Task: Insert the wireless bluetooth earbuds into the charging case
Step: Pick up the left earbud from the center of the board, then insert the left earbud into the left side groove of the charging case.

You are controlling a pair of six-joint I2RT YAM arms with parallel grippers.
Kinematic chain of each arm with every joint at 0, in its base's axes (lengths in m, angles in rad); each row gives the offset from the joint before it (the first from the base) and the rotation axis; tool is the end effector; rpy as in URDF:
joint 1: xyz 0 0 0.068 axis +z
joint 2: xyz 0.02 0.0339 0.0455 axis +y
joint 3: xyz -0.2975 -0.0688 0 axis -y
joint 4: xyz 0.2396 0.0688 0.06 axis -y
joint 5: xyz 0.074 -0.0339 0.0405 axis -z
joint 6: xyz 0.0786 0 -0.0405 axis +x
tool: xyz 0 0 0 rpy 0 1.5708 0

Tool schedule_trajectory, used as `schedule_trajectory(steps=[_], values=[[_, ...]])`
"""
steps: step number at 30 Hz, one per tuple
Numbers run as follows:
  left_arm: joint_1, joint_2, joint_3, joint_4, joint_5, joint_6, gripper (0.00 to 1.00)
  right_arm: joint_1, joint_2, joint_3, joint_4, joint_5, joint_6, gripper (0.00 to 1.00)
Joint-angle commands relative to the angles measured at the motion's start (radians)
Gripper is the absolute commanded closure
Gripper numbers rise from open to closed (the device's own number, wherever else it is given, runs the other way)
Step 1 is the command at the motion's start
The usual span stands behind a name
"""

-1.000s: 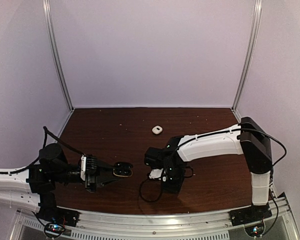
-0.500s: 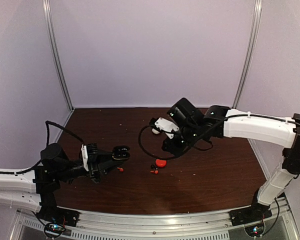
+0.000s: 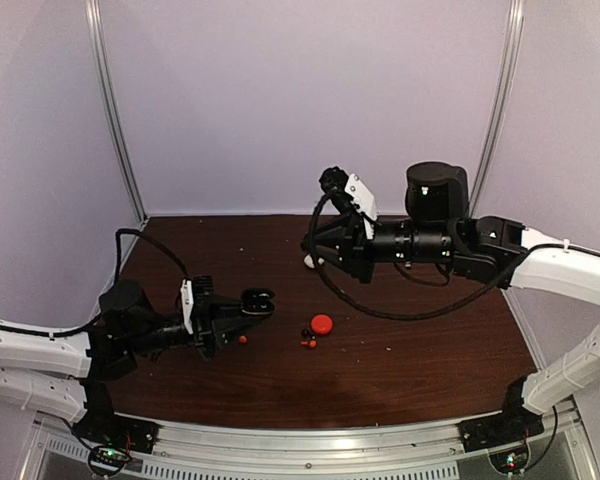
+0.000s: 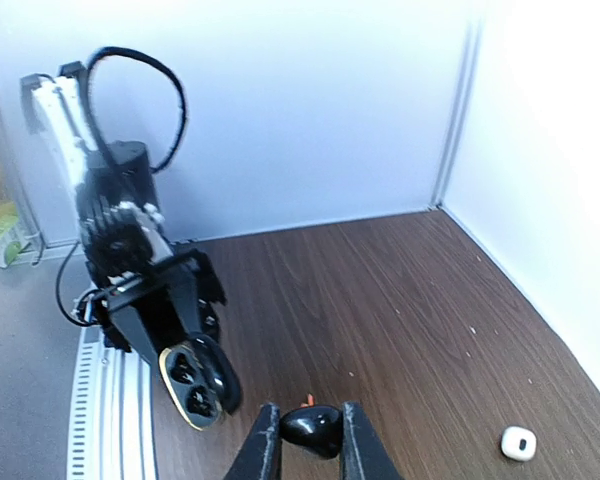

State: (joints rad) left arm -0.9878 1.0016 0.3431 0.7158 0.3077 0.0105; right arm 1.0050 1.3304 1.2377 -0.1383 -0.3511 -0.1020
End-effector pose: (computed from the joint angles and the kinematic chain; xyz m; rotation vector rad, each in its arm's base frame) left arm 0.1092 -0.2089 0.2735 0.9857 1.2651 -1.0034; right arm 0.1579 0.2991 0.4062 -1.2094 1.4562 0.9470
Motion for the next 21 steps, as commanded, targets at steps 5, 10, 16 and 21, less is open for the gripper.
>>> schedule_trajectory(steps=[5,10,16,21], values=[[0.010,0.070,0.084,0.130,0.068,-0.109,1.00,0.092,0.017,-0.007,0.157,-0.123,-0.025,0.87],[0.010,0.106,0.095,0.174,0.069,-0.155,1.00,0.128,0.045,0.005,0.152,-0.088,-0.043,0.86],[0.010,0.125,0.099,0.218,0.072,-0.179,1.00,0.154,0.072,0.005,0.154,-0.046,-0.059,0.86],[0.010,0.141,0.109,0.229,0.089,-0.187,1.00,0.163,0.103,0.019,0.156,-0.030,-0.056,0.85]])
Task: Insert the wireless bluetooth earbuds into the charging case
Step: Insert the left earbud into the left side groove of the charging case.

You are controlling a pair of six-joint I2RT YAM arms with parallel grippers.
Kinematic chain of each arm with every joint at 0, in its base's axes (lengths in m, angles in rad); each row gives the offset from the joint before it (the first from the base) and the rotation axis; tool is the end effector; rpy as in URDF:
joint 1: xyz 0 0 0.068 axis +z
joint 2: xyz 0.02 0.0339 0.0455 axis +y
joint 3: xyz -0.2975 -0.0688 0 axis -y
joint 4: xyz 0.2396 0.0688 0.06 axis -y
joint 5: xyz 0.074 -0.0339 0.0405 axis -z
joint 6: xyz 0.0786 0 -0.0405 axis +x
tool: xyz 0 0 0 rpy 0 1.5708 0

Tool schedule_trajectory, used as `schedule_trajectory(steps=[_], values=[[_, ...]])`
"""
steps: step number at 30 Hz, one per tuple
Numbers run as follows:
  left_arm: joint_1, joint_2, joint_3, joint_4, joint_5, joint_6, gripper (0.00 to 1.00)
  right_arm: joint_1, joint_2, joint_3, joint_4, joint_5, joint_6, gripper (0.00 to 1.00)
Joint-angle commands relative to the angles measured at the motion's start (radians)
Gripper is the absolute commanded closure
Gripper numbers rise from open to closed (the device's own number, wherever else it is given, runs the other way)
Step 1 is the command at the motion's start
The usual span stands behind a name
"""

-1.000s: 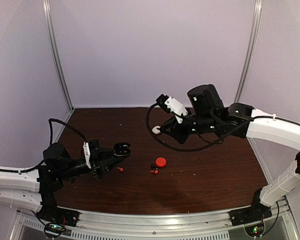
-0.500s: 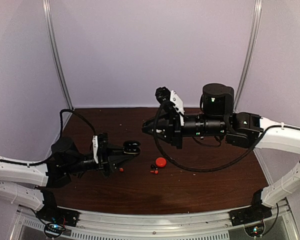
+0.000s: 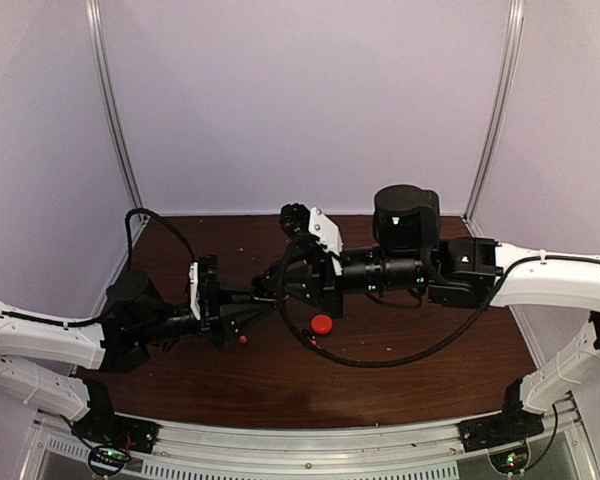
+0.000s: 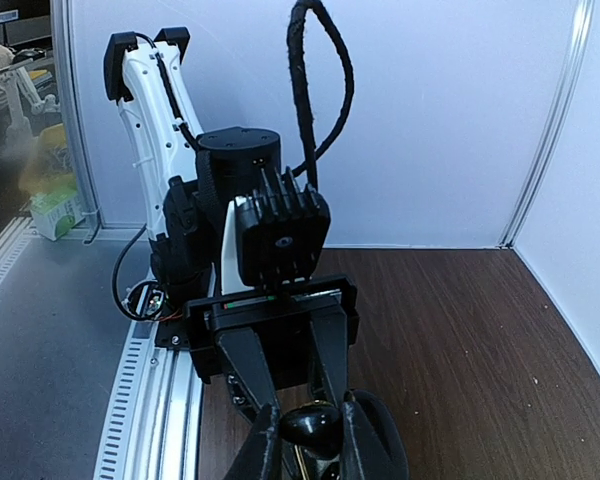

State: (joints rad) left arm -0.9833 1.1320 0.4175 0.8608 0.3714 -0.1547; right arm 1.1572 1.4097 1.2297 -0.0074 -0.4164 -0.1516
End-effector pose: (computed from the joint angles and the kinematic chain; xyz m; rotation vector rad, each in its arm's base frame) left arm 0.1201 -0.2319 0.2926 0.9103 1.2524 -1.1835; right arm 0.1164 0.3443 0.3961 -1.3802 1.2684 1.0787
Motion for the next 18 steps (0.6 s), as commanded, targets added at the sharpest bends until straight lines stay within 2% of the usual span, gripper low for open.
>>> schedule_trajectory(steps=[1,18], values=[[0.006,0.010,0.035,0.085,0.026,-0.022,1.00,0.013,0.028,0.029,0.025,0.041,-0.007,0.85],[0.005,0.013,0.046,0.077,0.026,-0.022,1.00,0.028,0.070,0.048,0.017,0.098,-0.031,0.85]])
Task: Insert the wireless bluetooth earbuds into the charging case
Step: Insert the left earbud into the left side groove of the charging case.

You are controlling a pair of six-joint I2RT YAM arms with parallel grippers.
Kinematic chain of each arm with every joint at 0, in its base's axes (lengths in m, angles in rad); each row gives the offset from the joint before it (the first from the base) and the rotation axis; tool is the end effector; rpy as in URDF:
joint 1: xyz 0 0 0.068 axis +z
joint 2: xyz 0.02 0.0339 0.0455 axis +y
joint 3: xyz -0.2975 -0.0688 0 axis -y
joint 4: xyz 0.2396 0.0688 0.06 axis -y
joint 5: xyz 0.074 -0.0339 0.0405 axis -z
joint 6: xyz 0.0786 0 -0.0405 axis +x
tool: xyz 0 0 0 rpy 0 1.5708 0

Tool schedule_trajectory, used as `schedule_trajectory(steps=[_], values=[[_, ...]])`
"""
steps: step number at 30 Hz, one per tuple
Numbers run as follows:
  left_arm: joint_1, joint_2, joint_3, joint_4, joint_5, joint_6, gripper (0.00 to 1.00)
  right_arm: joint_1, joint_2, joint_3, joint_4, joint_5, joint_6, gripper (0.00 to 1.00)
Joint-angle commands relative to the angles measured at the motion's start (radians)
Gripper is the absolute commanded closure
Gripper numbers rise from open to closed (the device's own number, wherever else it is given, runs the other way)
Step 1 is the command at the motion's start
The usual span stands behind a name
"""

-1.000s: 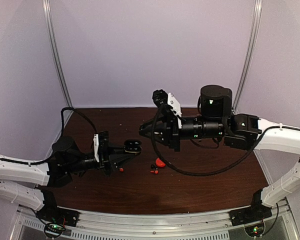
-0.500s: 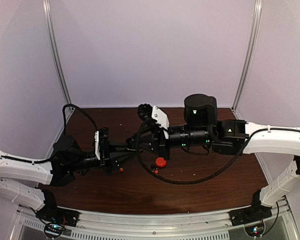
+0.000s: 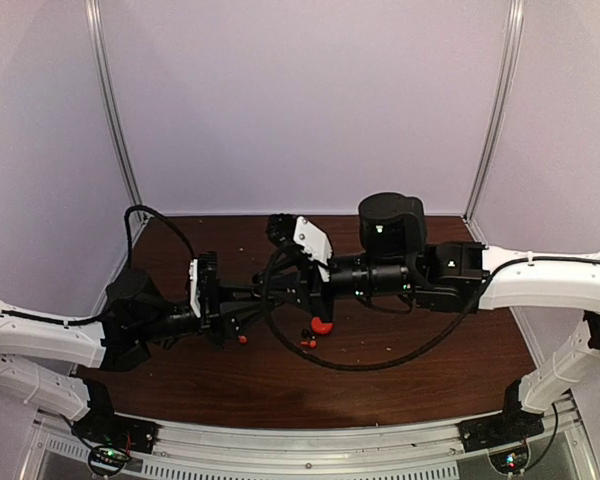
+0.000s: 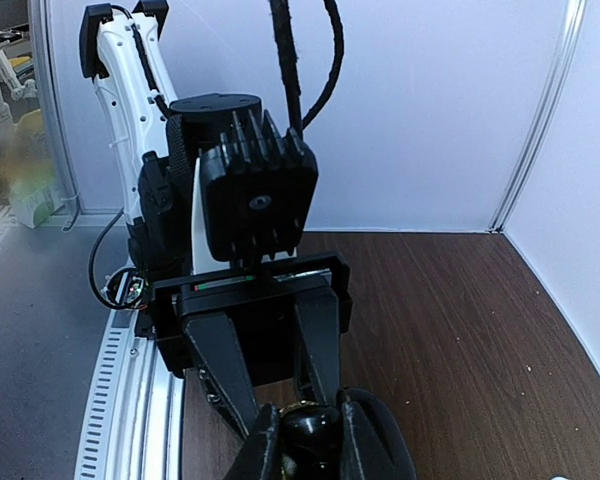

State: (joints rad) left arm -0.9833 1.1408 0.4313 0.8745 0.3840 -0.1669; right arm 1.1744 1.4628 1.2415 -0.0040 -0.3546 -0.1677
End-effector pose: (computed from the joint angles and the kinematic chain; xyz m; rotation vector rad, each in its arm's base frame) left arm 0.1206 -0.2342 0.2975 0.9082 1.2359 -1.2035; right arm 0.1211 0.3600 0.3822 -1.3835 1.3096 1.0208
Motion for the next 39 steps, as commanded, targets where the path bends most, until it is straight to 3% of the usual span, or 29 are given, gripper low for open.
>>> schedule_trajectory(steps=[1,20,39], values=[[0.005,0.004,0.033,0.061,0.012,-0.009,1.00,0.012,0.019,0.038,0.011,0.040,-0.019,0.85],[0.005,0.012,0.037,0.060,0.019,-0.018,1.00,0.030,0.044,0.056,0.010,0.085,-0.041,0.84],[0.005,0.000,0.031,0.051,0.017,-0.017,1.00,0.037,0.030,0.041,-0.030,0.108,-0.069,0.62]])
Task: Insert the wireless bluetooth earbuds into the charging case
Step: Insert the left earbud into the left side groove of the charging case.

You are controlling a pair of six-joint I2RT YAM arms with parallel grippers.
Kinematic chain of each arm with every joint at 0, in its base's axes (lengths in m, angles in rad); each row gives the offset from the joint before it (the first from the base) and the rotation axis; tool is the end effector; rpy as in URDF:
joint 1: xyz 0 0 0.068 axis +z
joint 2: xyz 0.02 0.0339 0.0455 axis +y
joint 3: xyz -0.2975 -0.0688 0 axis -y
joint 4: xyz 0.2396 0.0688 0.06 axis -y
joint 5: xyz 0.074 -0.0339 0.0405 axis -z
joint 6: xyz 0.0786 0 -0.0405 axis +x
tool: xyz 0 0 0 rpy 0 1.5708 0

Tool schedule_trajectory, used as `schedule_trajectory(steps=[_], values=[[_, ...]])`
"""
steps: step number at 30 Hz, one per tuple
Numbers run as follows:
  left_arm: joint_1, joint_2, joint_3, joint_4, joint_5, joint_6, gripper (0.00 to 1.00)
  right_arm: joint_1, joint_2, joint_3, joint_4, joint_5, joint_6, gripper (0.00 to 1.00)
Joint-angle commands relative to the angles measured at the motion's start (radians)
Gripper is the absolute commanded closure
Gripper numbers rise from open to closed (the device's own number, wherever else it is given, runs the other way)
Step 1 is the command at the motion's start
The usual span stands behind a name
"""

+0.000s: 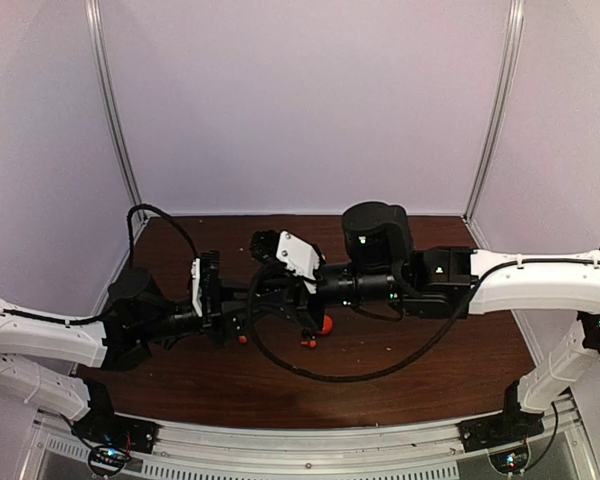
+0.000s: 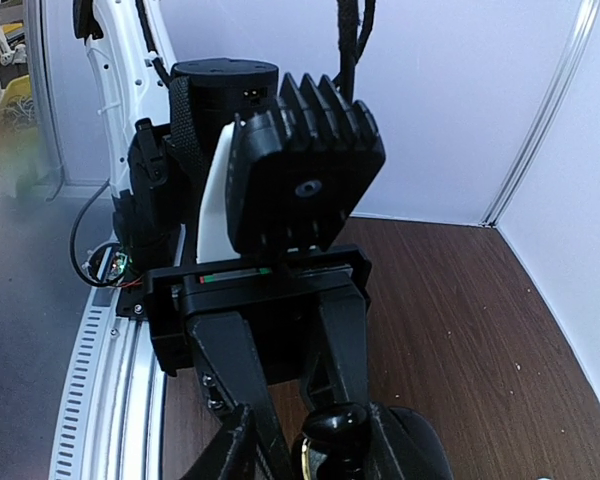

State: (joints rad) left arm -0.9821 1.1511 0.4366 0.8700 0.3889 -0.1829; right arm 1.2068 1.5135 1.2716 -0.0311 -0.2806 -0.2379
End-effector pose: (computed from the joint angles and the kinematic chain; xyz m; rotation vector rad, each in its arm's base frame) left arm 0.1218 -0.2361 0.2962 0.9062 1.2537 -1.2173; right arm 0.1199 0.3759 0.3711 -1.4287 1.3091 0.9214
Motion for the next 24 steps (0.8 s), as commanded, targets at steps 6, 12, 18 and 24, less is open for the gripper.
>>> schedule_trajectory(steps=[6,12,18,24], values=[[0.004,-0.008,0.024,0.049,0.009,0.004,1.00,0.005,-0.044,0.015,0.010,0.036,0.002,0.57],[0.004,-0.006,0.022,0.050,0.009,0.003,1.00,0.005,-0.064,0.009,0.010,0.059,0.001,0.52],[0.004,-0.002,0.023,0.053,0.008,0.004,1.00,0.005,-0.103,-0.002,0.015,0.045,0.007,0.51],[0.004,0.004,0.026,0.063,-0.008,-0.002,1.00,0.005,-0.115,0.008,0.054,0.127,0.053,0.47]])
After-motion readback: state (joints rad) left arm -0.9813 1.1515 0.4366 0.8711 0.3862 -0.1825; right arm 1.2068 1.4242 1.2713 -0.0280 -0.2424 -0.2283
